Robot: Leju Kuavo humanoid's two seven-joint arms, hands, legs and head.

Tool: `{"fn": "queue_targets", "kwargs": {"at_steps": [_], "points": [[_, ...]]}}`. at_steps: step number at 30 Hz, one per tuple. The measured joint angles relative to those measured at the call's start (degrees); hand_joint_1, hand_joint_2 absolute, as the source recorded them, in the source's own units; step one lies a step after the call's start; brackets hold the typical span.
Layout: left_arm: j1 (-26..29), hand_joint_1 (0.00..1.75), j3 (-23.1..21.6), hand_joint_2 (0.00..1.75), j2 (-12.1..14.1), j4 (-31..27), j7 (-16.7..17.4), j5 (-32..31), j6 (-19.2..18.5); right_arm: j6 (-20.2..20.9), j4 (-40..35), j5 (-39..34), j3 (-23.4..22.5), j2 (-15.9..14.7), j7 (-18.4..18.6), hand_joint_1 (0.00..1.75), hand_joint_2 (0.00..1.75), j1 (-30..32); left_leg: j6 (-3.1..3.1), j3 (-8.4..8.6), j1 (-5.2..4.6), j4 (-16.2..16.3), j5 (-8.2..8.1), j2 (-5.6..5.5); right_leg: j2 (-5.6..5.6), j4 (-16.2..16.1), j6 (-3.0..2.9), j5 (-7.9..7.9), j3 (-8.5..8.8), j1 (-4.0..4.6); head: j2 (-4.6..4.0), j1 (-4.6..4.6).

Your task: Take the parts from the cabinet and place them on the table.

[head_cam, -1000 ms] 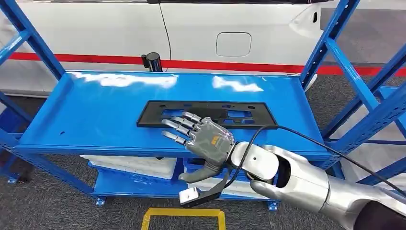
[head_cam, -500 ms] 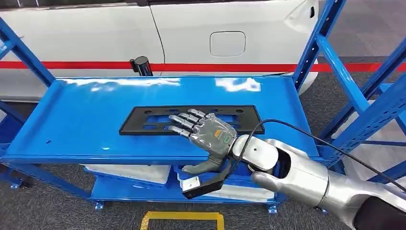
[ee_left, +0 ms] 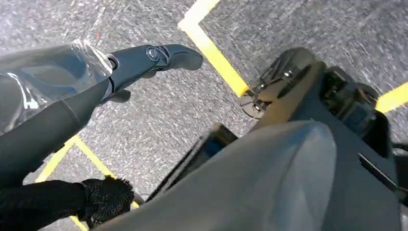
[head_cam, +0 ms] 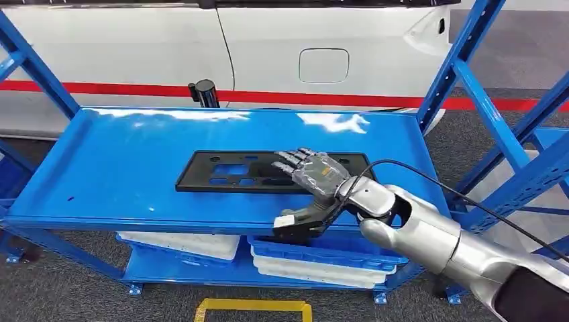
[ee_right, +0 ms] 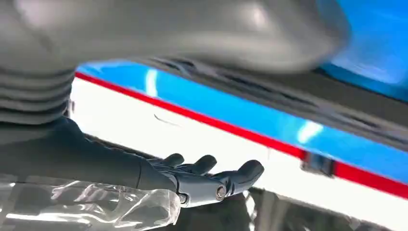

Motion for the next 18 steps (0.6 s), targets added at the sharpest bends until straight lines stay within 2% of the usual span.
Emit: {"fn": "queue_targets", "kwargs": {"at_steps": [1, 2, 3, 4, 5, 6, 8, 10, 11, 13, 14, 15, 16, 17, 18], "points": [[0.0, 0.0, 0.0, 0.0, -0.2, 0.0, 0.0, 0.1, 0.1, 0.0, 0.6, -0.6, 0.0, -0.2, 0.2, 0.0, 1.75, 0.0, -0.16, 0.07, 0.19, 0.0, -0.1, -0.03, -0.06, -1.4, 0.36, 1.42, 0.45, -0.38, 0.0, 0.0], [0.0, 0.0, 0.0, 0.0, -0.2, 0.0, 0.0, 0.1, 0.2, 0.0, 1.1, -0.9, 0.0, -0.2, 0.2, 0.0, 1.75, 0.0, -0.42, 0.17, 0.43, 0.1, -0.24, -0.06, -0.15, -4.7, 0.71, 3.43, 1.9, -0.72, 0.0, 0.0], [0.0, 0.0, 0.0, 0.0, -0.4, 0.0, 0.0, 0.2, 0.3, 0.0, 1.6, -1.1, 0.0, -0.3, 0.4, 0.0, 1.75, -0.2, -0.87, 0.41, 0.78, 0.3, -0.53, -0.11, -0.3, -10.5, 1.32, 6.42, 4.83, -1.17, 0.0, 0.0], [0.0, 0.0, 0.0, 0.0, -0.4, 0.0, 0.0, 0.3, 0.4, 0.0, 2.0, -1.2, 0.0, -0.4, 0.4, 0.0, 1.75, -0.5, -1.38, 0.54, 1.19, 0.7, -0.87, -0.14, -0.49, -15.8, 1.85, 8.76, 7.64, -1.64, 0.0, 0.0], [0.0, 0.0, 0.0, 0.0, -0.5, 0.0, 0.0, 0.3, 0.4, 0.0, 2.8, -1.4, 0.0, -0.5, 0.6, 0.0, 1.75, -0.5, -2.22, 0.49, 0.69, 1.1, -1.4, -0.17, -0.21, -18.2, 2.13, 8.2, 8.96, -1.31, -0.02, -0.02], [-0.1, 0.0, 0.0, 0.0, -0.6, 0.1, -0.1, 0.5, 0.5, 0.1, 3.2, -1.6, 0.1, -0.5, 0.8, 0.0, 1.75, -0.8, -2.59, 0.48, 1.15, 1.2, -1.56, -0.17, 0.33, -18.4, 0.92, 8.45, 8.82, -1.1, 0.0, 0.09], [0.0, 0.0, 0.0, 0.0, -0.7, 0.1, -0.2, 0.8, 0.5, 0.2, 4.6, -2.0, 0.3, -0.7, 1.4, 0.0, 1.75, -1.1, -3.02, 0.55, 1.19, 0.7, -1.35, -0.23, 0.28, -18.0, -0.08, 8.22, 8.68, -0.7, 0.0, 0.09], [0.0, 0.0, 0.0, 0.0, -0.7, 0.1, -0.2, 1.0, 0.5, 0.5, 5.9, -2.3, 0.6, -0.7, 1.9, 0.0, 1.75, -1.7, -3.37, 0.68, 1.37, 0.9, -1.64, -0.19, 0.2, -18.2, -1.08, 8.38, 8.67, -1.01, 0.0, 0.07], [-0.1, 0.0, 0.0, 0.0, -0.8, 0.1, -0.3, 1.0, 0.5, 0.5, 6.3, -2.6, 0.6, -0.7, 2.0, 0.0, 1.75, -1.9, -3.45, -0.32, 1.34, 3.0, -3.06, -0.07, 0.1, -18.2, -1.25, 8.36, 8.77, -1.0, 0.0, 0.07], [0.0, 0.0, 0.0, 0.0, -0.8, 0.1, -0.3, 1.0, 0.5, 0.7, 7.5, -2.6, 0.8, -0.7, 2.1, 0.0, 1.75, -2.3, -3.59, -4.8, 1.11, 12.4, -7.3, -0.07, 0.06, -18.2, -1.61, 8.32, 8.72, -0.87, -0.02, 0.02], [0.0, 0.0, 0.0, 0.0, -0.8, 0.1, -0.3, 1.1, 0.5, 0.8, 8.3, -2.6, 1.1, -0.7, 2.2, 0.0, 1.75, -2.4, -3.55, -7.16, 0.97, 17.0, -8.7, -0.07, 0.05, -18.1, -1.71, 8.26, 8.73, -0.67, 0.0, 0.02], [0.0, 0.0, 0.0, 0.0, -0.9, 0.1, -0.3, 1.0, 0.5, 0.8, 9.1, -2.6, 1.4, -0.7, 2.2, 0.0, 1.75, -2.4, -3.35, -8.92, 0.78, 19.9, -8.97, -0.08, 0.05, -18.1, -1.85, 8.17, 8.78, -0.46, 0.0, 0.02], [0.1, 0.0, 0.0, 0.0, -0.9, 0.1, -0.3, 1.1, 0.5, 0.8, 9.5, -2.6, 1.6, -0.6, 2.2, 0.0, 1.75, -2.5, -2.99, -9.2, 0.52, 19.7, -8.04, -0.09, 0.07, -18.1, -1.97, 8.08, 8.9, -0.26, 0.0, 0.04], [0.1, 0.0, 0.0, 0.0, -0.9, 0.1, -0.3, 1.2, 0.5, 0.8, 9.7, -2.6, 1.8, -0.6, 2.2, 0.0, 1.75, -3.0, -2.52, -8.23, 0.23, 17.1, -6.23, -0.09, 0.16, -18.1, -2.1, 8.0, 9.07, -0.07, -0.02, 0.04], [0.1, 0.0, 0.0, 0.0, -0.9, 0.1, -0.3, 1.2, 0.5, 0.9, 9.9, -2.6, 2.0, -0.5, 2.2, 0.0, 1.75, -3.3, -1.75, -6.22, -0.26, 12.4, -3.62, -0.11, 0.28, -18.1, -2.21, 7.9, 9.32, 0.13, 0.0, 0.04]]}}
